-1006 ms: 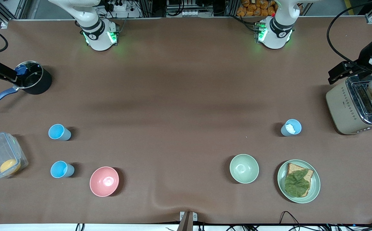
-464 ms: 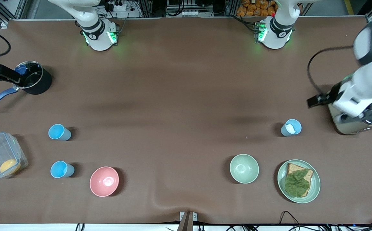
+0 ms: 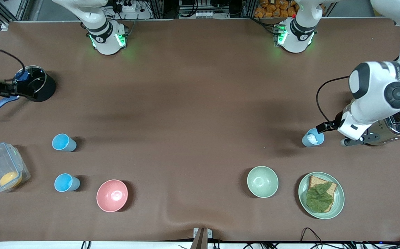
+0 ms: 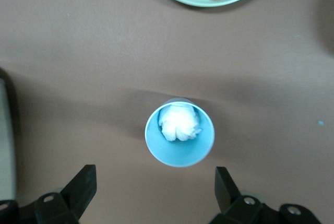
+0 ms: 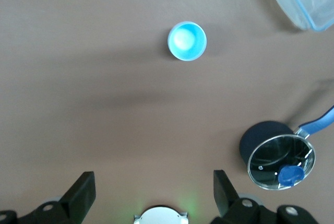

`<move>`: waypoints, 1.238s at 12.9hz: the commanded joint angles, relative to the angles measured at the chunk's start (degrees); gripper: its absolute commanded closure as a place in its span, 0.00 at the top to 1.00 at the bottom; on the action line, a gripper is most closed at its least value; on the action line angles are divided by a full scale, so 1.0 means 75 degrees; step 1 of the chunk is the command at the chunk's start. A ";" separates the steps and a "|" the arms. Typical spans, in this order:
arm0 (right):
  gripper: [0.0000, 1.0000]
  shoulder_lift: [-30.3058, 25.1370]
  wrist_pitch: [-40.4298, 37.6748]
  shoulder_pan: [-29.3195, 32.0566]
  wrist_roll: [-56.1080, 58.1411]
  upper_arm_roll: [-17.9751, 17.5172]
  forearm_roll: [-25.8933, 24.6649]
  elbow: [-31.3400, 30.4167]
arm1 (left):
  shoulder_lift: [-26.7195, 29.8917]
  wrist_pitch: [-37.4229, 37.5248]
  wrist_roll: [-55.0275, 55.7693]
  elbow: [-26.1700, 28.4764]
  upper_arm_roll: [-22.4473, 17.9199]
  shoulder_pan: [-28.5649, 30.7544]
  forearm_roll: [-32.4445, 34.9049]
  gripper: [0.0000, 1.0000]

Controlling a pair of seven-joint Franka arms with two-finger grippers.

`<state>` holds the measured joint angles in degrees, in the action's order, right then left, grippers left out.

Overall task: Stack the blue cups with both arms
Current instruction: 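Grasp the tissue cup with the left gripper while the right gripper grasps a cup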

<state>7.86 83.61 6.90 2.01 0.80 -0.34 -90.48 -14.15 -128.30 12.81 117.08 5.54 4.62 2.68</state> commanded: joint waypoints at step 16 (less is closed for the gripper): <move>1.00 0.2783 0.6043 0.1084 0.0189 -0.0037 0.0034 -0.2420 | -0.1254 -0.0670 -0.0278 -0.0072 0.0069 0.0392 0.0416 0.04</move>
<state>27.37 128.30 13.99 2.98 1.38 -0.30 -109.34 -22.98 -132.69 11.09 117.06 5.69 7.30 5.53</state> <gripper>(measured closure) 0.000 0.586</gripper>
